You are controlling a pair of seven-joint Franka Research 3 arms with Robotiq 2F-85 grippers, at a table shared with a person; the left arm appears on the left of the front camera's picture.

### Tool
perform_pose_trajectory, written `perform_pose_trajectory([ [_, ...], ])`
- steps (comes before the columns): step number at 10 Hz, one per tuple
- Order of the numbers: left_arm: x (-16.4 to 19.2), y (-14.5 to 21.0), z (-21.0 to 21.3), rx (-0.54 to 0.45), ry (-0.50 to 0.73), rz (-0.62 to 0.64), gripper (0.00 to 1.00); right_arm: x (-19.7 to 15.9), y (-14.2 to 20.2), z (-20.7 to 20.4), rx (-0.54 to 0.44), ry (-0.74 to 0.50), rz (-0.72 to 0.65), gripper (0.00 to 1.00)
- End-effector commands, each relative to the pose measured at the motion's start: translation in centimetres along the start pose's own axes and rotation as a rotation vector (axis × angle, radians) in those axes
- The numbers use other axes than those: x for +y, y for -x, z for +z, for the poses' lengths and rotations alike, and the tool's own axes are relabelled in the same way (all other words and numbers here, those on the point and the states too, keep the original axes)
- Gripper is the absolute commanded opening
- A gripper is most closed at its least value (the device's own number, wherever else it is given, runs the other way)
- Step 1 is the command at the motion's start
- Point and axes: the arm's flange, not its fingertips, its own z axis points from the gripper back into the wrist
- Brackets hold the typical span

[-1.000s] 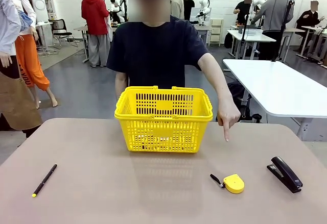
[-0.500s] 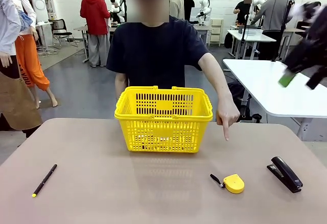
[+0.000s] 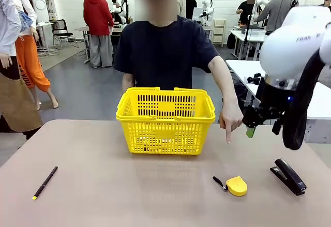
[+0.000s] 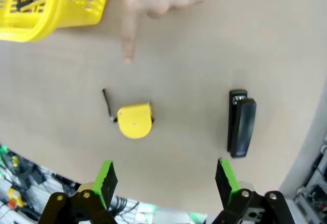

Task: Place the items the person wants into the basket.
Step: Pick up the item the person points to and place it in the Market Basket.

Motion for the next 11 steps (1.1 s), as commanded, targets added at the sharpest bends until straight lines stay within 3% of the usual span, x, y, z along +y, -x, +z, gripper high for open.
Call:
perform_pose_trajectory([
  [1,0.0,-0.1,0.2,-0.018,0.0,-0.024,1.0,-0.4,0.9,-1.5,-0.094,0.037,0.013,1.0],
  [3,0.0,-0.1,0.2,-0.018,0.0,-0.024,1.0,-0.6,3.2,-0.4,-0.08,-0.014,0.119,1.0],
  [4,0.0,-0.1,0.2,-0.018,0.0,-0.024,1.0,-0.5,0.5,-1.7,-0.066,0.016,0.004,1.0],
  [9,0.0,-0.1,0.2,-0.018,0.0,-0.024,1.0,-0.6,1.1,-1.8,-0.067,0.007,0.024,1.0],
  [11,0.0,-0.1,0.2,-0.018,0.0,-0.024,1.0,3.3,2.0,-5.0,-0.053,0.084,-0.008,1.0],
])
